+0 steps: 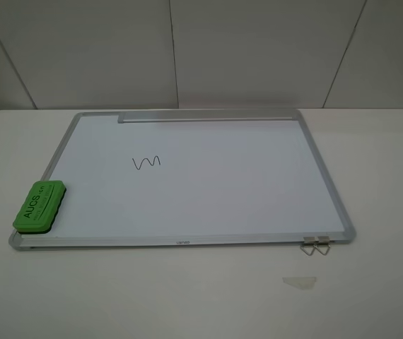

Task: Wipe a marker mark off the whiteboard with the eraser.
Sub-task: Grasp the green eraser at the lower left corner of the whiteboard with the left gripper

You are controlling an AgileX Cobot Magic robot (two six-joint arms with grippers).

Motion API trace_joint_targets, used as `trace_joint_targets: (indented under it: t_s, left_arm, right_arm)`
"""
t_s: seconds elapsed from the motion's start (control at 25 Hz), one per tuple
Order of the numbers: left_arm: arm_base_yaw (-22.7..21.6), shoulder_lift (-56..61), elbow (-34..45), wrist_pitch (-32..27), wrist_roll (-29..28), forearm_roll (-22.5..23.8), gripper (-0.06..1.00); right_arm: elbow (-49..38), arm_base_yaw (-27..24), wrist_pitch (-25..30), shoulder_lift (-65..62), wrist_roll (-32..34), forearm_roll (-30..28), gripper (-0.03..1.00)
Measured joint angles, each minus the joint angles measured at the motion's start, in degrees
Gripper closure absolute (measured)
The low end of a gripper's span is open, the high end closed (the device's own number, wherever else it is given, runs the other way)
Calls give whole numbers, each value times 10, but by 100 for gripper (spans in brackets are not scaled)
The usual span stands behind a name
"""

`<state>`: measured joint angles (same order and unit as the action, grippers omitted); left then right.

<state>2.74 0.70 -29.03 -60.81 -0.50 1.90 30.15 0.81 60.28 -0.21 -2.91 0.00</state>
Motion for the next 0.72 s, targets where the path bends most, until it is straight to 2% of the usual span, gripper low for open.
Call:
trace_joint_targets:
  t_s: [0.4,0.72]
  left_arm:
    - [0,0,0,0,-1,0,21]
    - [0,-45,-4,0,-70,-2,21]
  right_arm:
    - [0,0,0,0,0,0,15]
    - [0,0,0,0,0,0,15]
